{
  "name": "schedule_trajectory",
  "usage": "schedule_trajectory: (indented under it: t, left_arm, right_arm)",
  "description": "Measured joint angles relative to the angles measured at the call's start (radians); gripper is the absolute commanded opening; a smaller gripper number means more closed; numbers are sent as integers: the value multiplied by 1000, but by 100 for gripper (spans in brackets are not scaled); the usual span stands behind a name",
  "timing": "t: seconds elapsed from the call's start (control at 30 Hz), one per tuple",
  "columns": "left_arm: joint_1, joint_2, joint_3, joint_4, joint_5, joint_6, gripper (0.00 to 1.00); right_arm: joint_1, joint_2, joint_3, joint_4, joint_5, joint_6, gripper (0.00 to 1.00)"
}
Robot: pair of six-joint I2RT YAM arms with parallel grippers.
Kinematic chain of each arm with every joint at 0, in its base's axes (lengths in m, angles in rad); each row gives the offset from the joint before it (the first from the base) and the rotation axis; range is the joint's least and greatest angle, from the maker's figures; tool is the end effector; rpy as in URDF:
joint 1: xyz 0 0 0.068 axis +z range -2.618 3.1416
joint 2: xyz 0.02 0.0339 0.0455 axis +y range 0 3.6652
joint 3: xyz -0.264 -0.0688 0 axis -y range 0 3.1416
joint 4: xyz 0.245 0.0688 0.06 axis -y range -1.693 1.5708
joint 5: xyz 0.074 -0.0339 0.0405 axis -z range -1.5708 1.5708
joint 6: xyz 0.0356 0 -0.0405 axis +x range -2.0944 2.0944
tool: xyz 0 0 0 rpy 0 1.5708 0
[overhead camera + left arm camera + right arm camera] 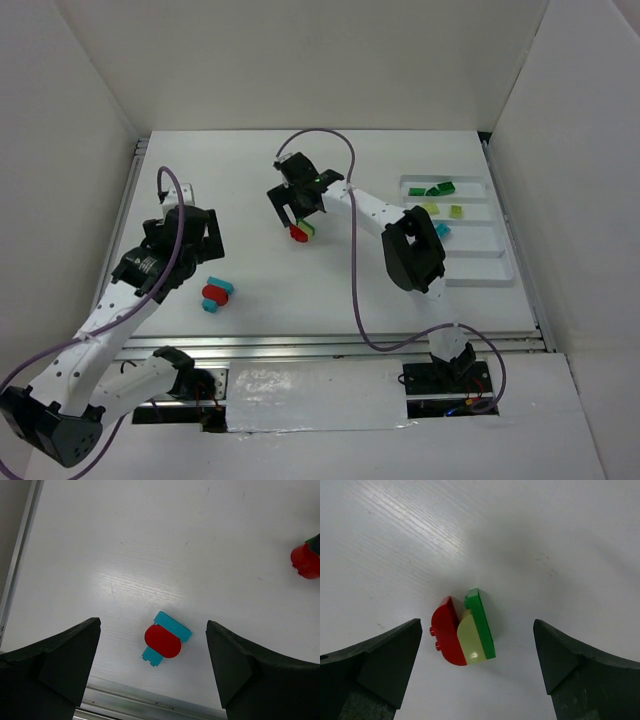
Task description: Sort the legos into containers by color
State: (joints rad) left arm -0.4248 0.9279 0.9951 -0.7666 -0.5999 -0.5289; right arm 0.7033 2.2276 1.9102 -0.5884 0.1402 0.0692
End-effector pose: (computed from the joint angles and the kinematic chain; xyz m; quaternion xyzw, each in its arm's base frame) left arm 0.1734 -0.0564 0.3346 -0.1696 0.8584 0.0529 0.4812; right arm 0.3846 0.3196 0.2171 -0.2722 0.9030 0.0613 0.3266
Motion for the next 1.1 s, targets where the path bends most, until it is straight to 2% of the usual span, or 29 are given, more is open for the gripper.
schedule_trajectory:
  t: [0.23,0.53,0.57,0.6,0.67,0.73,0.77,0.87,0.93,1.0,1.1]
  left_arm:
    - [38,32,0,32,62,25,99]
    - [64,15,0,43,110,33,100]
    - [64,15,0,44,113,33,100]
    - [64,15,0,44,116,33,99]
    - [66,15,0,45,125,34,100]
    - [68,17,0,48,134,35,100]
    - [69,18,0,49,138,36,100]
    - [70,23,0,57,167,47,99]
    - [72,32,0,63,209,55,100]
    - [77,49,3,67,266,54,100]
    - [83,81,9,92,428,23,100]
  right_arm:
    - [-2,74,54,-32,13,-63,97]
    - [1,70,-58,-16,-68,-57,95]
    - [2,69,-61,-9,-72,-51,90]
    - [2,66,-68,-2,-74,-43,90]
    - [2,61,-78,5,-72,-26,55]
    - [3,60,-79,5,-63,8,40]
    - [3,60,-81,5,-60,19,0]
    - [4,24,-132,25,-58,61,0]
    - [6,-51,-241,68,-84,76,0]
    - [14,-177,-390,114,-137,77,0]
    - [60,-433,-626,209,-238,55,0]
